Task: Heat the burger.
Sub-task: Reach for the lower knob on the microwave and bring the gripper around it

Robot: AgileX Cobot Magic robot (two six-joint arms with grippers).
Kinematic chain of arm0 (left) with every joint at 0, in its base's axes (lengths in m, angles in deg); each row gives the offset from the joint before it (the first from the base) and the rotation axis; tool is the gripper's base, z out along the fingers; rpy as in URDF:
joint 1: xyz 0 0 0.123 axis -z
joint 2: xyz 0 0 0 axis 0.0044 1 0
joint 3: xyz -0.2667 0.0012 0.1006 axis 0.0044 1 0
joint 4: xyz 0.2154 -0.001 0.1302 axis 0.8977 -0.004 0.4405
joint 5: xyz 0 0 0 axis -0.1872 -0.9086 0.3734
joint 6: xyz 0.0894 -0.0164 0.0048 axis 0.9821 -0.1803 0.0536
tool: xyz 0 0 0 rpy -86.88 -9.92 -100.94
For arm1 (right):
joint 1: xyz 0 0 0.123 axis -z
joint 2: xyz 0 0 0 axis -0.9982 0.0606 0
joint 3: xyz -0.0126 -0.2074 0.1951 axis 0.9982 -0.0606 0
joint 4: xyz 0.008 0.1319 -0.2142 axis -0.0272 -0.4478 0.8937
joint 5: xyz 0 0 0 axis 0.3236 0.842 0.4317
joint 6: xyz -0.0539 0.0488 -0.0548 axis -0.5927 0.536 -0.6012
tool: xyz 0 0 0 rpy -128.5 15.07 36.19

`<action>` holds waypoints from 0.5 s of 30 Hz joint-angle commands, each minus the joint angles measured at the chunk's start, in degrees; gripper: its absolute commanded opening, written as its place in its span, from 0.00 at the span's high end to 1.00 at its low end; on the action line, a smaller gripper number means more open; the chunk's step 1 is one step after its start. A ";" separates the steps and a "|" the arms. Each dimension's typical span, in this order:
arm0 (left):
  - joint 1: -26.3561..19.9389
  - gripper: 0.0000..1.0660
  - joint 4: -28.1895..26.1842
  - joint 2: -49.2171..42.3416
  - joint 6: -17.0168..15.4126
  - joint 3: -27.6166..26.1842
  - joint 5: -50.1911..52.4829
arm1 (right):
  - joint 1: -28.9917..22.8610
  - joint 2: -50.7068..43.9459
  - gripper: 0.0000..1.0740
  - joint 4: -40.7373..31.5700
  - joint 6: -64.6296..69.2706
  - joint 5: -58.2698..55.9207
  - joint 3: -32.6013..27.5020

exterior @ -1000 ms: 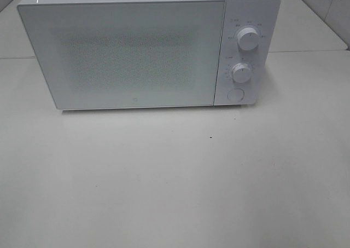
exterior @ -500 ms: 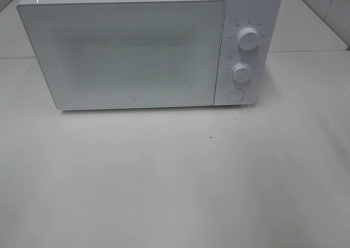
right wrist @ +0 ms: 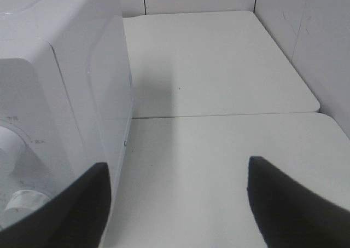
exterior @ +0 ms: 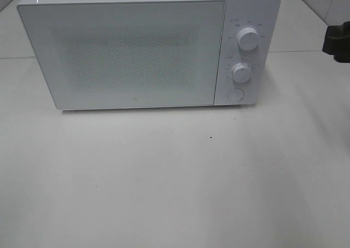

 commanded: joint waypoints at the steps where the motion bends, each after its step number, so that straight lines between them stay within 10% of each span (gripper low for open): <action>1: -0.11 1.00 0.17 -1.15 0.00 0.23 0.92 | 0.17 2.92 0.38 0.00 0.29 6.07 0.06; 15: -0.11 1.00 0.17 -1.15 0.00 0.23 0.92 | 0.17 18.11 0.39 0.92 3.44 20.28 0.11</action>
